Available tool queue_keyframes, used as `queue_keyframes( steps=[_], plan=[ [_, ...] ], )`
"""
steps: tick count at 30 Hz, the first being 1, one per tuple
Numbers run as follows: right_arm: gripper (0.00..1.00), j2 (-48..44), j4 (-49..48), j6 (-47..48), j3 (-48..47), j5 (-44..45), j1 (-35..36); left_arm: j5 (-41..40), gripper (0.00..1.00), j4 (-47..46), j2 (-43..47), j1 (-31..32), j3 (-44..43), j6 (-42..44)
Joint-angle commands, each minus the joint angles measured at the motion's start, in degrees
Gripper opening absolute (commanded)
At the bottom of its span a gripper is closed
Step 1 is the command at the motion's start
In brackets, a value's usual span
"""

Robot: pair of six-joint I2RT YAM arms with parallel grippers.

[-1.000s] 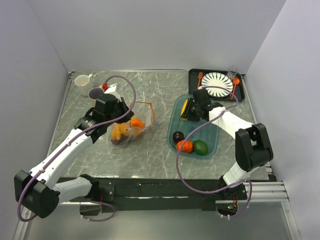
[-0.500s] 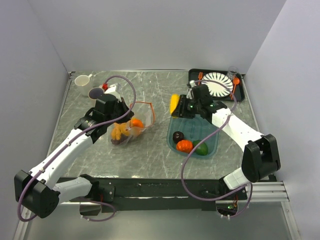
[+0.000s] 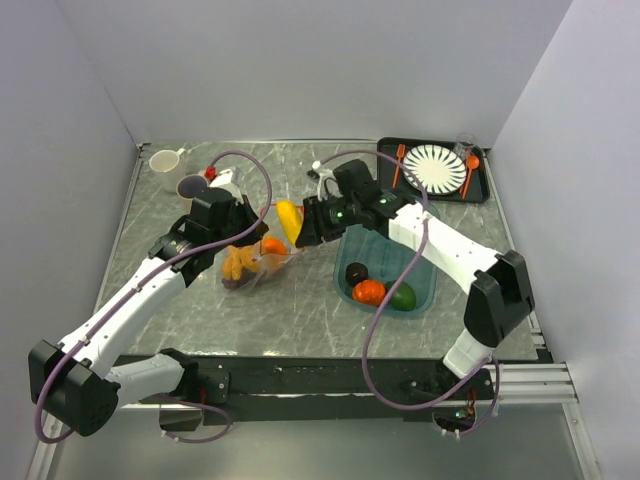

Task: Place the food in the zip-top bag and seal the zipper
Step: Pick up the fake fruit from the bin, then place the fake fruit in the zipper food storage bag.

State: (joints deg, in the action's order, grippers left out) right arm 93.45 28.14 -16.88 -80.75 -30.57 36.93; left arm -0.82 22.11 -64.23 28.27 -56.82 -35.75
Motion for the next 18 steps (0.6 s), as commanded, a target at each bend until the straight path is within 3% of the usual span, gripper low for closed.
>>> queue_keyframes(
  steps=[1, 10, 18],
  plan=[
    [0.0, 1.12, 6.75, 5.19, -2.4, -0.02, 1.3, 1.0, 0.01, -1.72, 1.03, 0.2, -0.84, -0.29],
    [0.0, 2.0, 10.35, 8.09, -4.32, 1.39, 1.48, 1.17, 0.01, -1.98, 0.33, 0.2, -1.54, 0.06],
    [0.0, 9.37, 15.88, 9.23, -14.93, 3.67, 1.83, 3.37, 0.01, -2.16, -0.29, 0.2, -1.37, 0.59]
  ],
)
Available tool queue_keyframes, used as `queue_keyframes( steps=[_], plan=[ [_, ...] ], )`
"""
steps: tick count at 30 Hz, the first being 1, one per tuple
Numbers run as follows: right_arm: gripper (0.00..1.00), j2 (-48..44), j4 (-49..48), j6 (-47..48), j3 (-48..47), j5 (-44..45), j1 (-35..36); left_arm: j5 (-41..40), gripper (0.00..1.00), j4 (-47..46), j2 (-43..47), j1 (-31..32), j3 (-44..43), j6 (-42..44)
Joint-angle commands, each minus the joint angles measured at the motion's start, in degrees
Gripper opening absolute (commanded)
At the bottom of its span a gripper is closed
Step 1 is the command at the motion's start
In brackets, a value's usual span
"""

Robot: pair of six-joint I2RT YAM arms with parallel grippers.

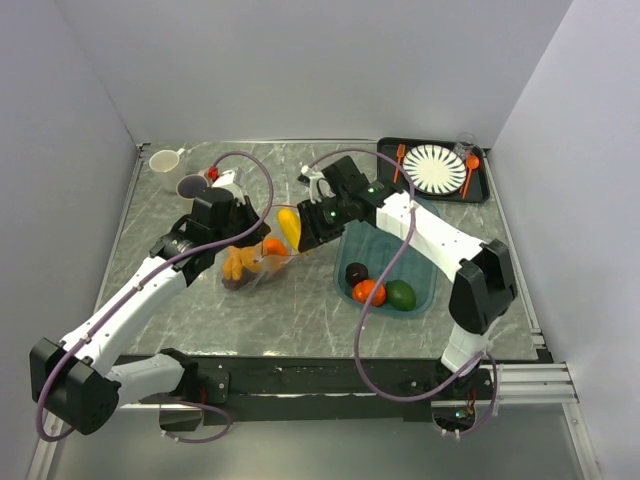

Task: Place the food in the zip-top bag and seal the zipper
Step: Place the fake fruit in the zipper food storage bag.

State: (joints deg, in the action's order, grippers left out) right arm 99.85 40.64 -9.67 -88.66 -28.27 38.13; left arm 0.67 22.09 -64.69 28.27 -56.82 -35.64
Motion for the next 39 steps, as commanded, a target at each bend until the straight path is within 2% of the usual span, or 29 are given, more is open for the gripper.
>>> queue_keyframes(
  steps=[1, 7, 13, 17, 20, 21, 22, 24, 28, 37, 39],
  plan=[
    [0.0, 4.98, 5.91, 2.37, -8.44, 1.99, 0.72, 2.06, 0.01, -2.4, 0.35, 0.2, -1.11, 0.48],
    [0.0, 10.62, 13.05, 5.45, -16.98, 5.42, 1.86, 1.18, 0.01, -1.96, 0.96, 0.2, -1.45, 0.83],
    [0.01, 10.19, 10.69, 3.96, -17.07, 5.86, 2.3, 1.71, 0.01, -2.4, 0.88, 0.2, -1.37, 0.83],
    [0.08, 10.97, 9.54, 1.5, -19.17, 5.51, 2.39, 1.88, 0.01, -2.4, 0.79, 0.2, -1.45, 0.75],
    [0.1, 11.94, 8.84, 0.1, -20.32, 4.81, 2.56, 1.71, 0.01, -2.49, 1.14, 0.2, -1.45, 0.48],
    [0.13, 12.2, 8.75, -0.17, -20.58, 4.98, 2.65, 1.53, 0.01, -2.57, 1.23, 0.2, -1.45, 0.48],
    [0.22, 12.56, 8.66, -0.69, -20.85, 5.33, 2.83, 1.53, 0.01, -2.57, 1.49, 0.2, -1.37, 0.39],
    [0.25, 13.08, 9.1, -0.44, -21.72, 5.07, 3.09, 1.18, 0.01, -2.49, 1.84, 0.2, -1.19, 0.39],
    [0.38, 12.3, 8.05, -1.48, -20.94, 6.38, 3.09, -0.22, 0.01, -2.66, 2.9, 0.2, -0.75, 0.39],
    [0.55, 9.04, 4.53, -3.51, -17.16, 9.29, 3.09, -0.23, 0.01, -2.66, 2.64, 0.2, -0.84, 0.31],
    [0.56, 8.43, 4.36, -3.95, -16.63, 10.86, 3.09, -0.23, 0.01, -2.75, 2.72, 0.2, -0.84, 0.31]
  ],
)
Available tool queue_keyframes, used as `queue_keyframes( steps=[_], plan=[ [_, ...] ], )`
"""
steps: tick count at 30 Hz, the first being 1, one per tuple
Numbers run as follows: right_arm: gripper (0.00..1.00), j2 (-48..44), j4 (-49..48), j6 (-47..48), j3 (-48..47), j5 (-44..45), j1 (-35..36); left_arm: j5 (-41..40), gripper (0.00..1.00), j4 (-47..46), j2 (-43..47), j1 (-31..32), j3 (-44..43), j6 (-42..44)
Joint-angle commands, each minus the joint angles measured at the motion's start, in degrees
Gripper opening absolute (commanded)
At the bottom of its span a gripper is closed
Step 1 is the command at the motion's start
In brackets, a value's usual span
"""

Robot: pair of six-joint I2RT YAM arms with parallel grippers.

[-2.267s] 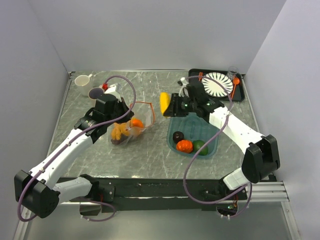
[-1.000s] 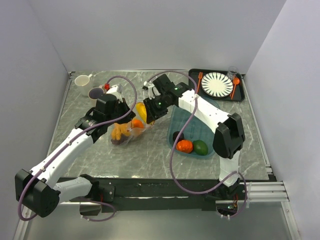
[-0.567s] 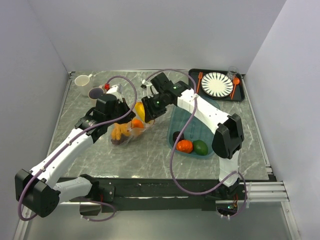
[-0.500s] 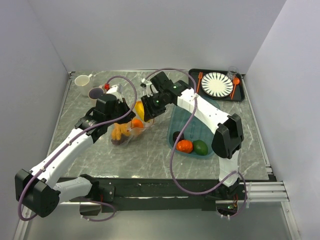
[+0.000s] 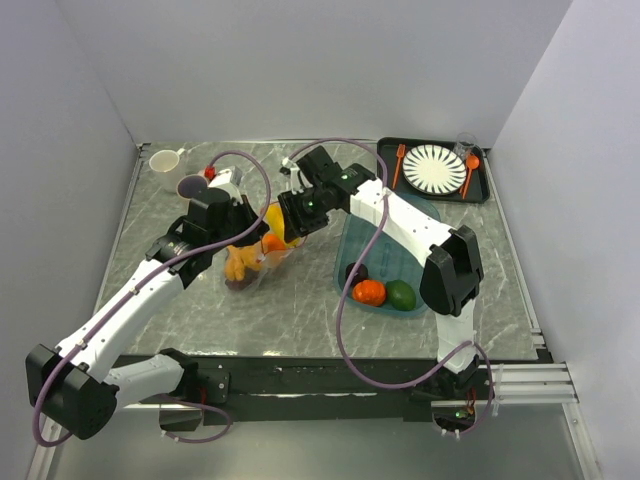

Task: Place the food in the zip-top bag and seal the zipper
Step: Place the fake fruit in the zipper food storage bag.

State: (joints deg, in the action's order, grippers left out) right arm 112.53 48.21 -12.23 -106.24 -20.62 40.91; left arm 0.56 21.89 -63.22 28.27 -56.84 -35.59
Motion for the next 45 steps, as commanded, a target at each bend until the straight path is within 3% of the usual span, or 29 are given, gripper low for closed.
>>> queue_keyframes(
  steps=[1, 7, 14, 20, 26, 33, 45],
  plan=[
    [0.57, -4.42, -3.47, -1.57, 1.73, 3.48, 0.32, -0.2, 0.01, -2.64, 1.43, 0.2, -0.64, 0.17],
    [0.57, -6.18, -4.26, -3.59, 3.57, 7.69, -0.39, -0.38, 0.01, -2.29, 1.52, 0.2, -0.9, 0.26],
    [0.4, -7.15, -4.96, -4.47, 6.65, 5.25, -2.32, -0.38, 0.01, -2.64, 1.43, 0.2, -0.64, 0.17],
    [0.48, -6.45, -6.37, -3.33, 8.85, -0.2, -2.15, -0.03, 0.01, -2.29, 0.64, 0.2, -1.17, 0.17],
    [0.39, -4.87, -5.67, -3.59, 9.73, -0.65, -1.97, -0.38, 0.01, -2.29, 1.08, 0.2, -0.64, 0.35],
    [0.52, -3.29, -6.72, -4.47, 9.21, -1.62, -1.62, -0.12, 0.01, -2.55, 1.43, 0.2, -0.47, 0.09],
    [0.55, 1.46, -4.61, -3.42, 4.29, -1.44, -0.92, 0.15, 0.01, -2.64, 1.08, 0.2, -0.99, 0.17]
  ],
)
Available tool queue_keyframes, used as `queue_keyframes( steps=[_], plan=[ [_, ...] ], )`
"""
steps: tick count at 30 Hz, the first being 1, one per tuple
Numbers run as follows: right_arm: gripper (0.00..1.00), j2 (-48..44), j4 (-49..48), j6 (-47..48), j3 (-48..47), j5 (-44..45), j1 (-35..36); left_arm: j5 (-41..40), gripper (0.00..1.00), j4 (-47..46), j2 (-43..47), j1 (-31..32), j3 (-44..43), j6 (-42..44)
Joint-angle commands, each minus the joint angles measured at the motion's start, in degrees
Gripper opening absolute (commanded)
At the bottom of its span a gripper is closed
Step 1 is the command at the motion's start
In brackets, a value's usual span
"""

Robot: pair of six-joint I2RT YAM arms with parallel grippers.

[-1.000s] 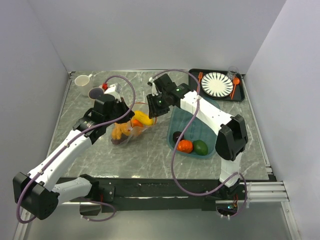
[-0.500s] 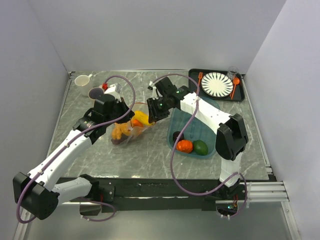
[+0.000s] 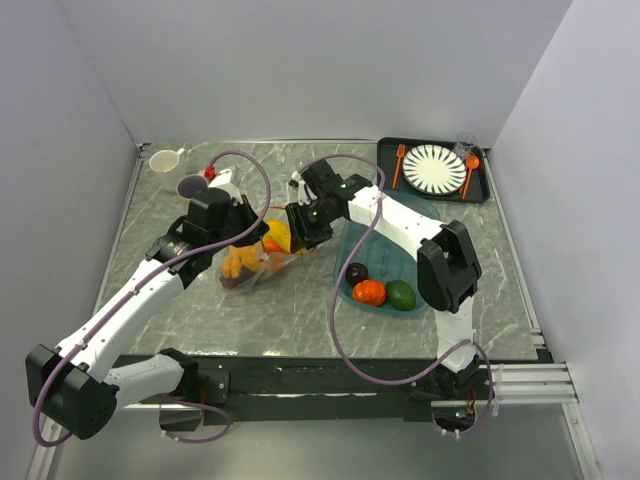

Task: Place the food in the zip-top bag and seal the zipper
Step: Place the fake fruit in the zipper food storage bag.

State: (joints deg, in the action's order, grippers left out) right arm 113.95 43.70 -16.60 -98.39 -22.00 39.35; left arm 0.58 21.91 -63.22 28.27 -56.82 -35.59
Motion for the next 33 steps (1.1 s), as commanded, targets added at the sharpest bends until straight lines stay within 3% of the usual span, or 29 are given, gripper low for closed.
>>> queue_keyframes(
  steps=[1, 5, 11, 22, 29, 31, 33],
  plan=[
    [0.56, 0.48, -0.2, 1.04, -3.65, -0.15, 0.55, 0.21, 0.01, -2.49, 1.0, 0.2, -1.01, 0.09],
    [0.54, 1.8, -0.89, 0.78, -5.41, -1.64, 0.72, 0.21, 0.01, -2.4, 0.56, 0.2, -1.45, 0.26],
    [0.39, 2.68, -3.26, -0.89, -6.38, -5.15, 0.81, 0.21, 0.01, -2.4, 0.29, 0.2, -1.63, 0.44],
    [0.44, 4.53, -3.81, -3.0, -10.95, -8.94, 1.25, 0.21, 0.01, -2.4, 0.82, 0.2, -1.1, 0.09],
    [0.52, -7.32, -7.92, -5.8, 1.33, 6.68, 0.2, -0.4, 0.01, -2.14, 1.79, 0.2, -0.67, 0.26],
    [0.54, -13.01, -9.85, -9.39, 6.08, 18.44, -0.59, -0.4, 0.01, -2.22, 1.79, 0.2, -0.49, 0.26],
    [0.58, -17.25, -13.54, -11.69, 14.07, 23.21, -1.73, -0.4, 0.01, -2.49, 1.87, 0.2, -0.23, 0.17]
  ],
)
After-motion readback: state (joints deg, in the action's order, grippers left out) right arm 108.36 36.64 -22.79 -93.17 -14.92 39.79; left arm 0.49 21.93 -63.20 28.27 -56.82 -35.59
